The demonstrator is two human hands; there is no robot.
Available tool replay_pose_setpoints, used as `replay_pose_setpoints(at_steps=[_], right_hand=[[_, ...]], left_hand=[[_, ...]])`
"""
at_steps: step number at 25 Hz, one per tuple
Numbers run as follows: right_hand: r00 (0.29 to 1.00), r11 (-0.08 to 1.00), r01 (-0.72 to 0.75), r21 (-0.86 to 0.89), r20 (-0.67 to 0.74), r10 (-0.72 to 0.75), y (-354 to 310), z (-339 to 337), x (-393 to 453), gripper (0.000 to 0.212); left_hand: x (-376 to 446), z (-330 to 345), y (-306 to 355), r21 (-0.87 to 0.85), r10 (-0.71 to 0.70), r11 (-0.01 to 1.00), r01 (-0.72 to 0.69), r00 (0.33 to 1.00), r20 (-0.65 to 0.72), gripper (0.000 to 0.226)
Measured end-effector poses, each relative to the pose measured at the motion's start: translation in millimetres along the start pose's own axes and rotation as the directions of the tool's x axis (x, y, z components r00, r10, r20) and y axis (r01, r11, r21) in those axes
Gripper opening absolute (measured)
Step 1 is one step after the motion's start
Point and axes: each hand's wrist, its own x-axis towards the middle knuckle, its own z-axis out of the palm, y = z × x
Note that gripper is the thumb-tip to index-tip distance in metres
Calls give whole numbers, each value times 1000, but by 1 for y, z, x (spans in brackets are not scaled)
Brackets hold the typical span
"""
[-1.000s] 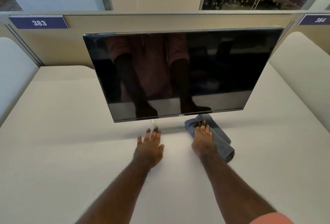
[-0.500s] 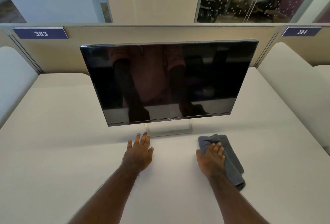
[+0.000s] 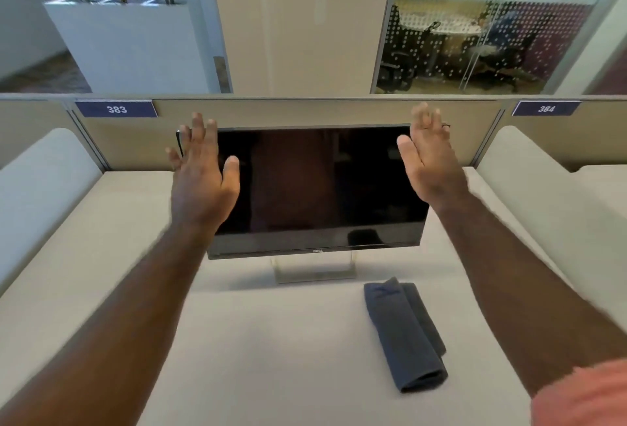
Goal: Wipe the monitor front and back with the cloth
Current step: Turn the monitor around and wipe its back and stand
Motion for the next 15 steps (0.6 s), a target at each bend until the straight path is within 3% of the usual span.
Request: replay_pose_setpoints(at_steps=[3,5,15], right_hand=[[970,984,14,-179,240,30,-6,-19,38,62],[945,957,-3,-289,313,98,-6,-21,46,62],[968,934,-4,-357,233,93,-2,-24,30,60]], left_hand=[[40,-11,-3,193,-112,977,86,985,128,63],[49,-12,-6,275,-164,956,103,964,209,61],[66,-6,-13,425,-278,900,102,885,375,63]])
